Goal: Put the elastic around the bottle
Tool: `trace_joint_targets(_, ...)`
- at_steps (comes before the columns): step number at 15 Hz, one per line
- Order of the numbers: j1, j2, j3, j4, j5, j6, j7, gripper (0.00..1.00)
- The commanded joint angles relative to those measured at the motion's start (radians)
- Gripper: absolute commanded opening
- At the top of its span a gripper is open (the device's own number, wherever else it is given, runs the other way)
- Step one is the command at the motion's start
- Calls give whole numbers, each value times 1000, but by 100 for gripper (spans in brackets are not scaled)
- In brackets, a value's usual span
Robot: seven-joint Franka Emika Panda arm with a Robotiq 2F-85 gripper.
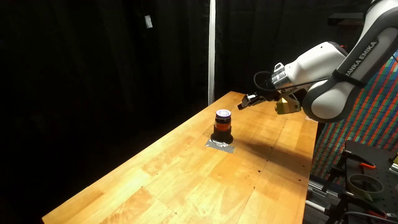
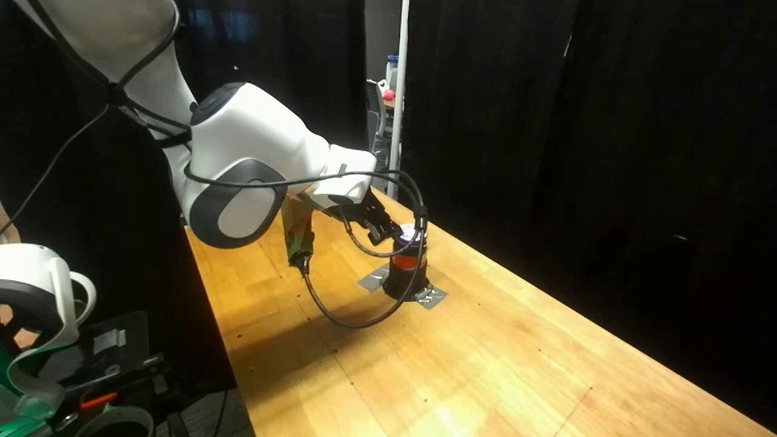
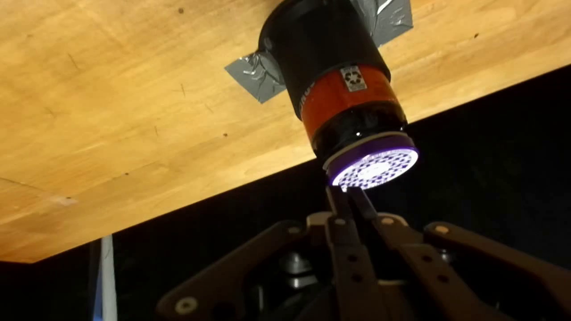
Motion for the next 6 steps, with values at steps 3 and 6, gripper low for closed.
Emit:
trace_joint_targets(3, -122, 11, 234, -75, 174, 160, -68, 36)
trace_joint_targets(6, -183, 48, 299, -48, 187, 174, -99, 27)
